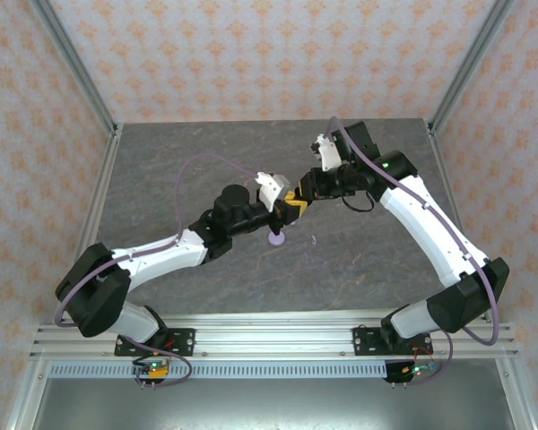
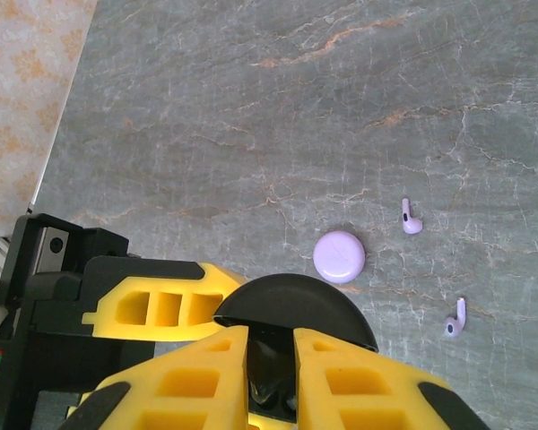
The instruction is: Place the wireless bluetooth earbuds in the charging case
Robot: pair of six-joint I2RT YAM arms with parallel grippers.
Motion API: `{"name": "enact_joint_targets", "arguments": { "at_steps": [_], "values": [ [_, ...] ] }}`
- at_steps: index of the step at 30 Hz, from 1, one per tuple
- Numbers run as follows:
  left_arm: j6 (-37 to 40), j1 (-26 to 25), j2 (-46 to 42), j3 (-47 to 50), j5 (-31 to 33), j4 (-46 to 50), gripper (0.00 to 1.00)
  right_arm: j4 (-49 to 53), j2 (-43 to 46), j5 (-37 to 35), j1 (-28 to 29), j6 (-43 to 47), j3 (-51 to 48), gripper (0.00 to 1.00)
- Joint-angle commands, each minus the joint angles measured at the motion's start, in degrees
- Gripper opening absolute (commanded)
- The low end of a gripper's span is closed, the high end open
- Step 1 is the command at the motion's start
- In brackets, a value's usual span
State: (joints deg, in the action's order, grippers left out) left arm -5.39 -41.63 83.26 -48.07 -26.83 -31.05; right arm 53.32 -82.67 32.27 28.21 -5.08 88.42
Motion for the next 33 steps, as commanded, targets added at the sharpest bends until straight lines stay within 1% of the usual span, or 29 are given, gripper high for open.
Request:
{"name": "enact_joint_targets", "arguments": {
  "at_steps": [1,6,12,17,21,25,30,33],
  "values": [
    [1.8,-0.3,-2.3,-2.8,-1.1,-1.2,0.06,4.0,-0.2,-1.1,1.3,2.7,2.2,0.19],
    [1.8,-0.3,-2.4,-2.8,-2.1,-1.0,0.06,6.1,-0.8,-2.2,3.2,4.4,3.2,0.19],
    [2.1,-0.3,-3.3,-2.3,-1.5,-0.6,0.06,7.9,-0.6,-3.0,3.2,5.1,3.2,0.19],
    [2.2,-0.2,-3.7,-2.4,-2.7,-0.3,0.06,9.5,-0.4,0.0,3.3,7.1,3.6,0.23],
    [2.1,0.0,-3.3,-2.8,-4.5,-0.1,0.06,10.3,-0.3,0.6,3.3,8.3,3.7,0.26],
    [1.9,0.1,-3.0,-3.5,-6.7,0.2,0.06,10.0,-0.3,3.4,3.3,8.9,3.7,0.25],
    [1.5,0.2,-2.9,-3.7,-8.0,-0.1,0.06,10.0,-0.3,4.9,3.3,9.3,3.7,0.24],
    [1.2,0.5,-2.7,-3.9,-8.0,0.1,0.06,10.1,0.3,3.3,3.3,9.0,3.8,0.24]
  ]
}}
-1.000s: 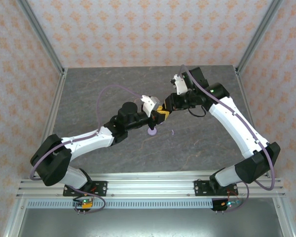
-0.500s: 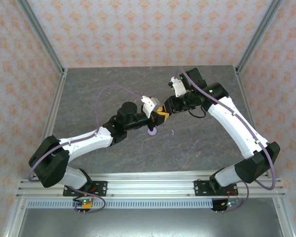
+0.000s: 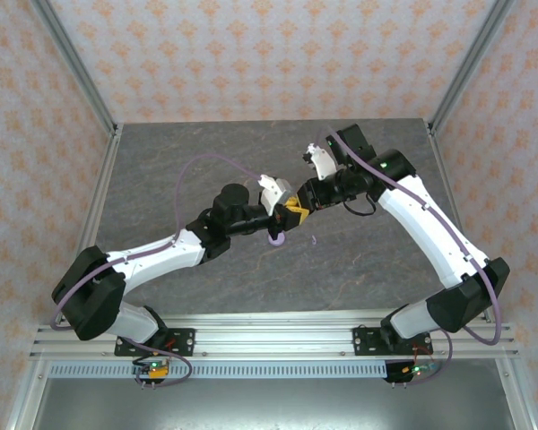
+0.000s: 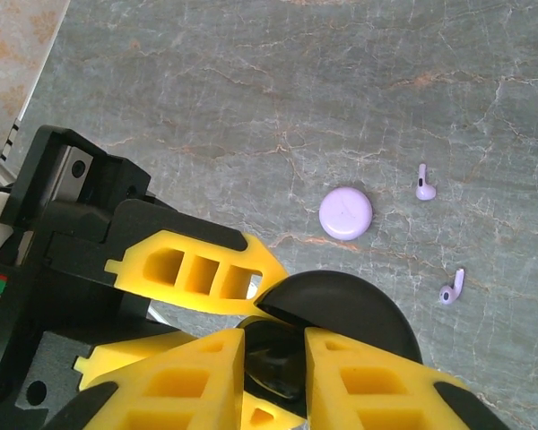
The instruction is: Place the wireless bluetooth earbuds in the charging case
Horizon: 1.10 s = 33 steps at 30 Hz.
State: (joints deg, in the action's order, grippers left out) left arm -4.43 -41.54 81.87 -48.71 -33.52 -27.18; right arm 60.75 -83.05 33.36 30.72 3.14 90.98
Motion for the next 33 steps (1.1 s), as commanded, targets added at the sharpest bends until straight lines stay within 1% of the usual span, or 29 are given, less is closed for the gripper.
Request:
{"name": "enact_joint_targets", "arguments": {
  "at_steps": [1,2,3,6,8,14,16,18,22,25,27,30,33],
  "values": [
    [0.1,0.5,-1.4,-3.2,-1.1,-3.6,0.06,2.5,1.0,1.3,0.8,0.5,1.2,0.25],
    [0.2,0.5,-1.5,-3.2,-1.0,-3.4,0.06,2.3,1.4,0.4,0.8,0.3,1.2,0.29],
    [0.2,0.6,-1.5,-3.2,-1.0,-3.4,0.06,1.8,1.9,-0.9,0.8,-0.3,1.1,0.35],
    [0.7,0.7,-1.9,-3.2,-1.2,-2.7,0.06,-0.6,3.7,-5.5,0.8,-2.7,0.8,0.44],
    [1.1,0.8,-2.0,-3.2,-1.2,-2.1,0.06,-2.5,5.0,-7.5,0.7,-4.2,0.5,0.47],
    [1.9,0.7,-2.8,-2.5,-1.9,-1.2,0.06,-6.1,8.0,-12.5,0.3,-8.2,0.3,0.48],
    [2.4,0.7,-3.3,-2.1,-2.3,-0.9,0.06,-6.9,8.5,-12.5,-1.0,-9.7,0.2,0.46],
    [3.0,0.7,-3.7,-2.0,-3.2,-0.6,0.06,-7.5,8.8,-10.8,-2.6,-10.7,-0.1,0.42],
    [3.4,0.6,-4.3,-2.0,-6.0,-0.6,0.06,-6.2,6.9,-8.4,-5.4,-12.1,0.2,0.28],
    [3.9,0.5,-4.6,-2.3,-7.8,0.3,0.06,-4.3,4.9,-6.8,-5.8,-12.3,1.4,0.19],
    [4.6,0.4,-5.1,-2.5,-8.2,1.2,0.06,-4.3,4.1,-6.4,-5.9,-13.0,1.4,0.17],
    [6.2,0.2,-5.6,-2.7,-8.7,3.0,0.06,-5.0,3.5,-5.7,-5.9,-13.7,1.1,0.15],
    [6.7,0.2,-5.8,-2.9,-9.3,3.9,0.06,-5.1,2.2,-3.3,-5.9,-14.2,1.1,0.15]
  ]
}}
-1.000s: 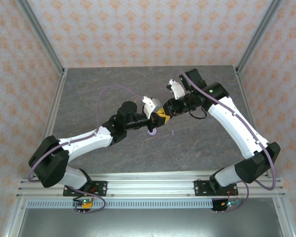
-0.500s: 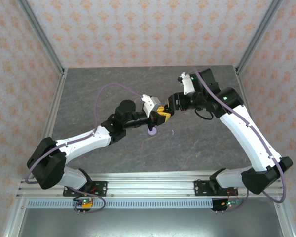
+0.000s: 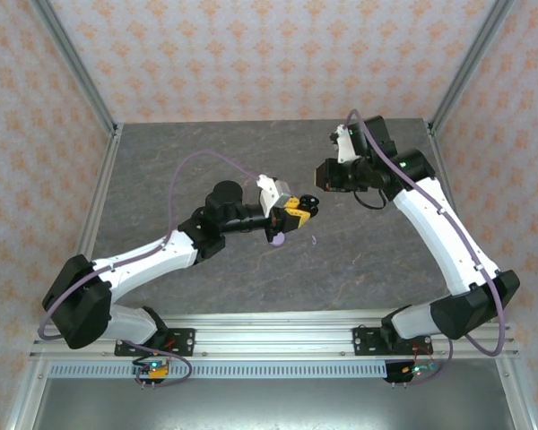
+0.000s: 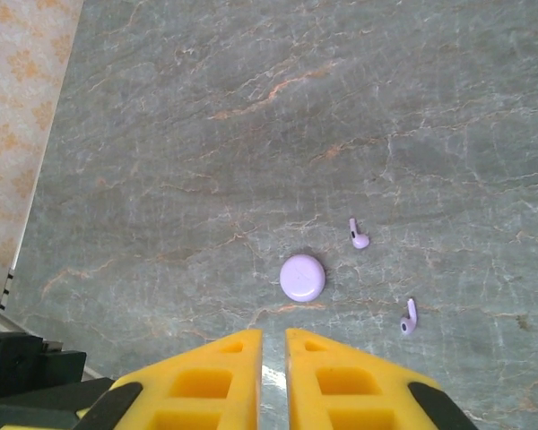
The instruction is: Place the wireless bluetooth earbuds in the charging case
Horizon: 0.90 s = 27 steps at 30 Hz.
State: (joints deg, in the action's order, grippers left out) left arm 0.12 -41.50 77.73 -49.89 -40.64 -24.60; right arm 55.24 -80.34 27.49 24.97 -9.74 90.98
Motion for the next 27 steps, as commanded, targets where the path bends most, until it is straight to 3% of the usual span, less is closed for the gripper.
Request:
{"name": "enact_joint_targets", "arguments": {
  "at_steps": [1,9,27],
  "values": [
    [2.2,0.1,-1.7,-1.8,-2.3,1.3,0.06,0.5,-1.1,3.3,-0.2,-1.3,1.2,0.15],
    [2.4,0.0,-1.0,-2.5,-1.6,1.8,0.06,1.6,-3.0,9.3,0.2,-0.3,0.7,0.15],
    [1.1,0.0,1.3,-4.6,6.6,5.1,0.06,2.6,-1.6,10.7,2.3,1.1,-2.0,0.15]
  ]
}}
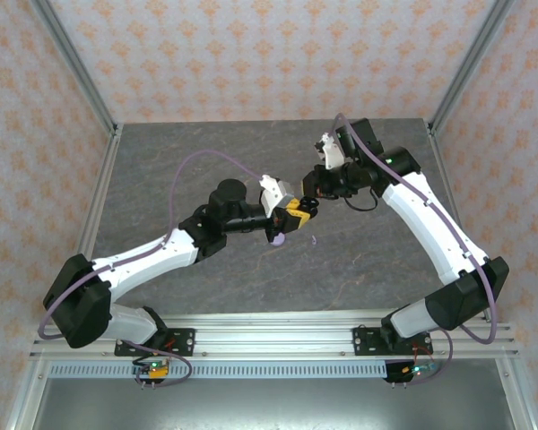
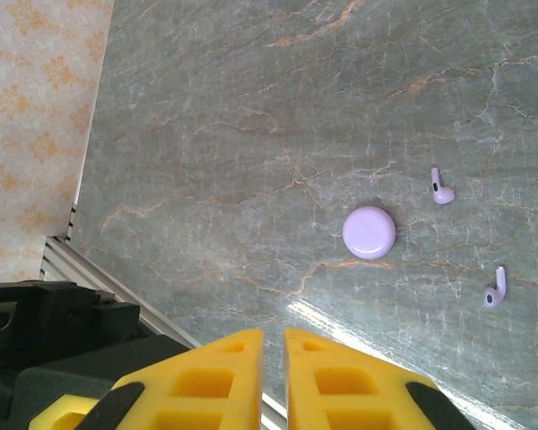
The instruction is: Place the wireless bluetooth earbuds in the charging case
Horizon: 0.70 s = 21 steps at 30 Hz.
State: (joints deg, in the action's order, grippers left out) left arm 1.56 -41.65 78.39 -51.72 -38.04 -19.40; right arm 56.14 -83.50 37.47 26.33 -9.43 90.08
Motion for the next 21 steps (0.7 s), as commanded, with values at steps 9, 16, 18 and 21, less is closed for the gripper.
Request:
{"name": "enact_joint_targets", "arguments": {
  "at_steps": [9,16,18,21],
  "values": [
    [-1.3,0.3,1.1,-3.6,6.0,1.4,0.06,2.5,1.5,-2.5,1.0,0.9,-0.8,0.15],
    [-5.8,1.1,2.4,-4.7,10.5,3.0,0.07,0.8,3.6,-16.2,-0.5,-3.9,-0.7,0.22],
    [-9.0,2.3,3.5,-6.1,12.0,4.9,0.08,0.6,4.6,-20.3,-1.9,-5.3,-1.1,0.22],
    [-15.5,5.0,6.0,-8.7,12.5,7.8,0.07,-0.6,6.6,-24.0,-3.9,-7.0,-3.1,0.23]
  ]
}}
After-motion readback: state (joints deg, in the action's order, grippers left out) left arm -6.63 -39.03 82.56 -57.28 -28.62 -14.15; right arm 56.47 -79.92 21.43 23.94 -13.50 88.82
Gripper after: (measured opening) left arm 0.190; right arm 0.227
